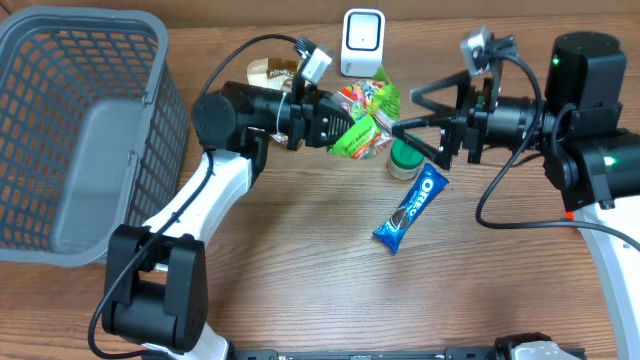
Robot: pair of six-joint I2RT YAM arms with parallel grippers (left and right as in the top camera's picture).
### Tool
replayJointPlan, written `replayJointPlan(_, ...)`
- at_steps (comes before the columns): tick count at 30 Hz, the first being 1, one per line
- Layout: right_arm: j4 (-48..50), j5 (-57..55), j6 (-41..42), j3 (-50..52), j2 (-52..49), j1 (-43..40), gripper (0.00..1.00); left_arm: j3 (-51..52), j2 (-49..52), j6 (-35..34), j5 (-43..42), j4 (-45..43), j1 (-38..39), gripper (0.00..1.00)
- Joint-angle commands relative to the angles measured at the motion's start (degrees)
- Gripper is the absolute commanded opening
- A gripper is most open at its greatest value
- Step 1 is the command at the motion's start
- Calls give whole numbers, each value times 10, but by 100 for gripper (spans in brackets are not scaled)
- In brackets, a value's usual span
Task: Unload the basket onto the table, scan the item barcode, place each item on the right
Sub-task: 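Swing the Haribo bag across toward the table's right side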
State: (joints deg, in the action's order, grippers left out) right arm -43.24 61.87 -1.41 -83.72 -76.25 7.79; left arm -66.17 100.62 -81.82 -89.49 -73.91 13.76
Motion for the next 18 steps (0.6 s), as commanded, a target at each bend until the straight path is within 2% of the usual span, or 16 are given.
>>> replayJointPlan(1,-58,-44,-78,4,14,-4,100,-15,-5,84,14,34,-7,4)
replayJointPlan(4,-144,-152,-123,4,31,2,100,-18,-5,156,44,103,-7,4)
replayJointPlan(7,-197,-254,-125,4,51,13,100,-30,-5,256,86,212,-6,4)
replayJointPlan(10,-209,-265,-121,4,67,18,100,-51,-5,367,154,343,-2,4)
replayJointPlan(15,-244,-330,-102,4,75,19,100,-117,-5,544,303,574,20,4)
replayJointPlan(18,-260,-344,-91,5,75,19,100,-174,-5,649,445,718,42,4)
